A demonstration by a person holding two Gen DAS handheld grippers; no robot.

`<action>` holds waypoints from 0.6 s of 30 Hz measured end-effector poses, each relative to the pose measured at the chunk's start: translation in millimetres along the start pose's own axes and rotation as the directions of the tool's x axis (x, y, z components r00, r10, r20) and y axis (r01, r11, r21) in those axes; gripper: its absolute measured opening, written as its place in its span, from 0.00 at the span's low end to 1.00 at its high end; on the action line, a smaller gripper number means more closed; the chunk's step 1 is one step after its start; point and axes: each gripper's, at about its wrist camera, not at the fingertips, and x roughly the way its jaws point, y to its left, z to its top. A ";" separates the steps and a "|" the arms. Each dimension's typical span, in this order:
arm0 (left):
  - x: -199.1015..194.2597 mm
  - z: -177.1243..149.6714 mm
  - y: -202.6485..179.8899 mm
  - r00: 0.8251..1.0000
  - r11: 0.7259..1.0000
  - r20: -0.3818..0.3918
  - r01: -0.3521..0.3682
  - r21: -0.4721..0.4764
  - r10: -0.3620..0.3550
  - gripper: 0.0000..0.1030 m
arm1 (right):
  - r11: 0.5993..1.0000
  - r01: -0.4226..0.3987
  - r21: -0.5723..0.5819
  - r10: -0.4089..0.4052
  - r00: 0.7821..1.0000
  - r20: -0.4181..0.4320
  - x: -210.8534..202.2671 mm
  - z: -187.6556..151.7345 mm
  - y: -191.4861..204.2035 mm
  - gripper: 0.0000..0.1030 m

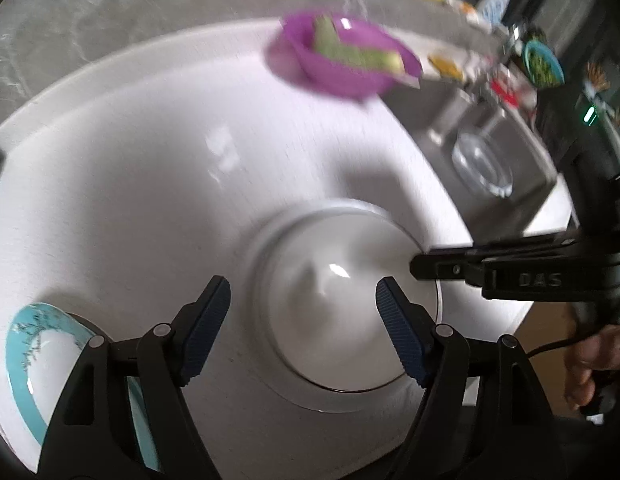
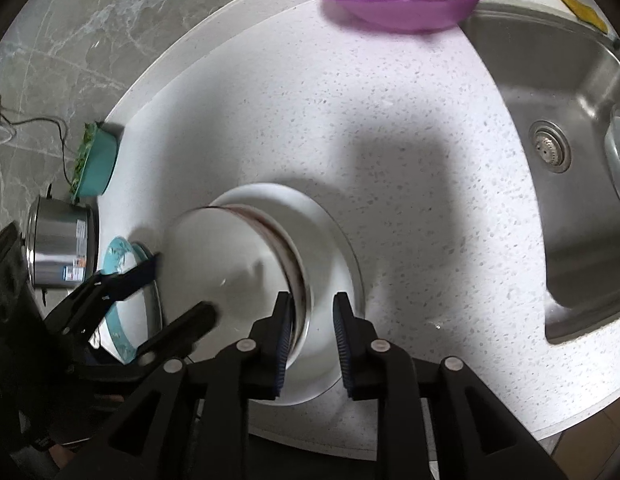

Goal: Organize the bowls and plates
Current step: 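Open both grippers and lift them off the bowl rim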

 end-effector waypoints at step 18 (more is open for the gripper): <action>-6.4 -40.6 68.6 0.994 0.986 -0.083 -0.084 -0.142 0.073 0.76 | 0.992 -0.025 -0.121 0.034 0.997 0.068 -26.8 -9.3 -39.4 0.69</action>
